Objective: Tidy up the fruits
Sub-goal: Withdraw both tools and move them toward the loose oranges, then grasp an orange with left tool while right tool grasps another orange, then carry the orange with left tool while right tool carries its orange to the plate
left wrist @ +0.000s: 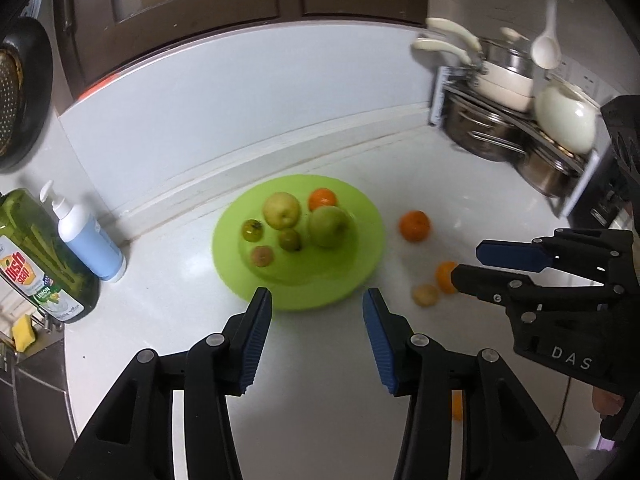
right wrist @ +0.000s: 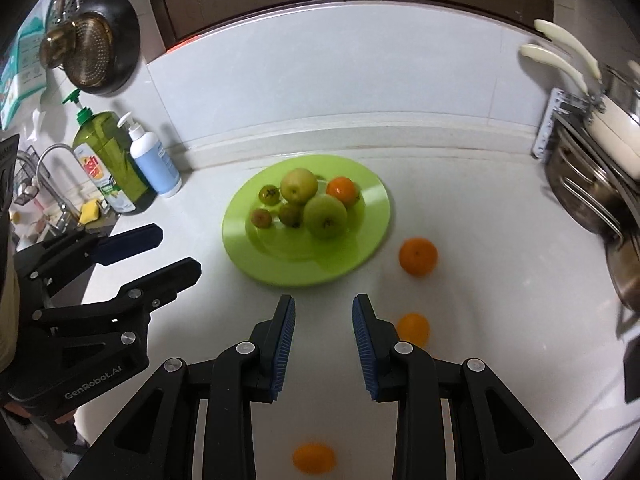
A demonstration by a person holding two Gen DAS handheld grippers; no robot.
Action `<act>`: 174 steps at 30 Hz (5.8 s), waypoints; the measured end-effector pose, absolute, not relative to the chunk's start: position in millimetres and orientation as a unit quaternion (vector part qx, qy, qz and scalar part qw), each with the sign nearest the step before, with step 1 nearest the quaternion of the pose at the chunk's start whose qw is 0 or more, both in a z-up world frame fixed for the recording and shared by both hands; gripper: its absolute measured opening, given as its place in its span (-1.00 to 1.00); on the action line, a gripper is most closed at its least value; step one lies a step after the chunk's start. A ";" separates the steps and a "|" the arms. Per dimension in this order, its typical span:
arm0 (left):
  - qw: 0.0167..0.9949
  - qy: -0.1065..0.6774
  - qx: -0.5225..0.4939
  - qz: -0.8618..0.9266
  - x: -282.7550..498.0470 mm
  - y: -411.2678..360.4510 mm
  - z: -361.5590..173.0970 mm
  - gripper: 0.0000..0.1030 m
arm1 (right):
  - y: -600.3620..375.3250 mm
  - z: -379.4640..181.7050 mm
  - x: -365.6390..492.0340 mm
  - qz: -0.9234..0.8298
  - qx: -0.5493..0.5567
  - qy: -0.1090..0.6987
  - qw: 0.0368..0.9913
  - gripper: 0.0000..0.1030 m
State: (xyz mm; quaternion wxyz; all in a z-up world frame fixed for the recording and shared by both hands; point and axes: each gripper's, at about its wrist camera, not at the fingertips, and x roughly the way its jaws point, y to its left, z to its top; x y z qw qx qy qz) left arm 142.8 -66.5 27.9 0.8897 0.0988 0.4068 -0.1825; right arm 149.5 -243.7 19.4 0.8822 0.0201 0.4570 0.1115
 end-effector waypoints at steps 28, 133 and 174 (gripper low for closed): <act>0.850 0.430 0.145 -0.266 40.8 -128.2 -38.0 -0.09 | -288.8 -24.0 53.4 0.086 -0.023 0.510 0.855 -0.27; 0.857 0.470 0.077 -0.198 184.0 -124.5 -58.7 -0.34 | -306.2 -85.8 193.5 0.045 0.065 0.540 0.838 -0.34; 0.884 0.442 0.044 -0.146 224.5 -47.0 -27.5 -0.34 | -215.5 -26.5 232.5 0.134 0.020 0.479 0.868 -0.34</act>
